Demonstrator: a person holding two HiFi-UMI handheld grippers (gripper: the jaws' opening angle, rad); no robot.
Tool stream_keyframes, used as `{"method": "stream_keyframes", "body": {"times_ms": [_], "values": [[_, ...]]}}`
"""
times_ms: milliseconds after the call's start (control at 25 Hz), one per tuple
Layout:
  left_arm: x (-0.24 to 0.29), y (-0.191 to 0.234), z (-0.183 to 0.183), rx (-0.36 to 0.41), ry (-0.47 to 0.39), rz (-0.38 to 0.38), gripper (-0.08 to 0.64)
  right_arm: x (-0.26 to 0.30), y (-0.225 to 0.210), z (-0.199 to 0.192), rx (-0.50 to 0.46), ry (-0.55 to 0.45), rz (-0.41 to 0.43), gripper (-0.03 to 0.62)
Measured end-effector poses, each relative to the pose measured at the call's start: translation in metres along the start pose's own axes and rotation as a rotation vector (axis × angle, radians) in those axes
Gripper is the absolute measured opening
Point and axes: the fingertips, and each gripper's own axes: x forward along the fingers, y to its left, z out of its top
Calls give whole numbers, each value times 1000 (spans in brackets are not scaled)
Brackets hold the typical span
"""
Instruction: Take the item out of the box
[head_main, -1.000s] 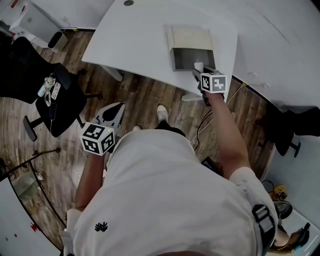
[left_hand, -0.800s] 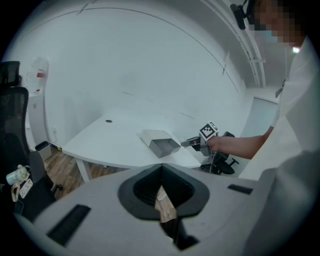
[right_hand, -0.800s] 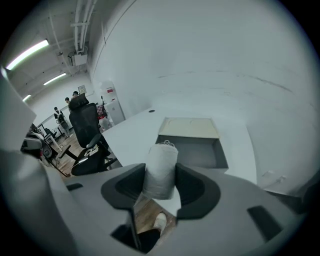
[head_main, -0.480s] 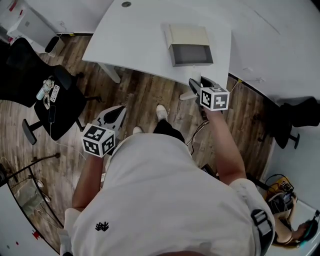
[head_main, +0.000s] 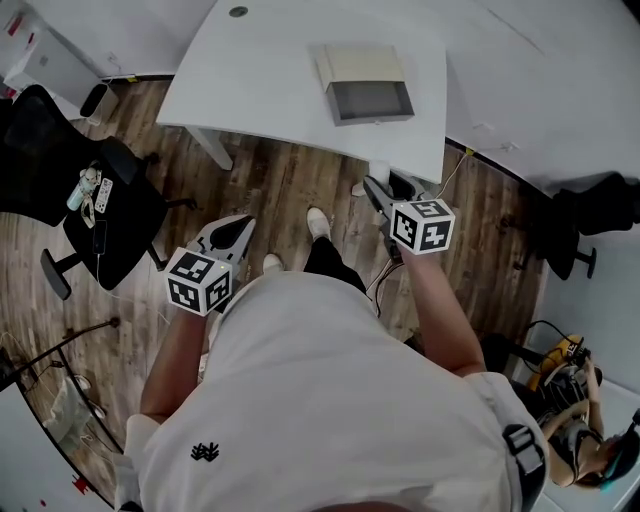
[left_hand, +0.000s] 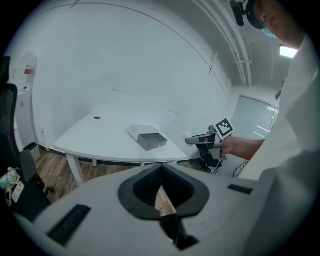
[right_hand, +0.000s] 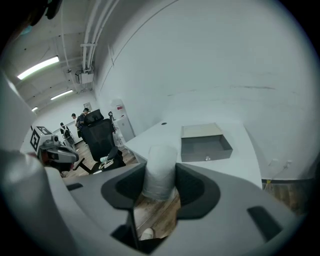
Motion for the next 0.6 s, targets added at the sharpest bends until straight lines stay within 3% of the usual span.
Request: {"method": "stream_keyframes", "body": {"times_ms": [600], "values": [[-12,0,-4,26,-6,-24,6,-31,34,-9,-10,-35,4,186]]}}
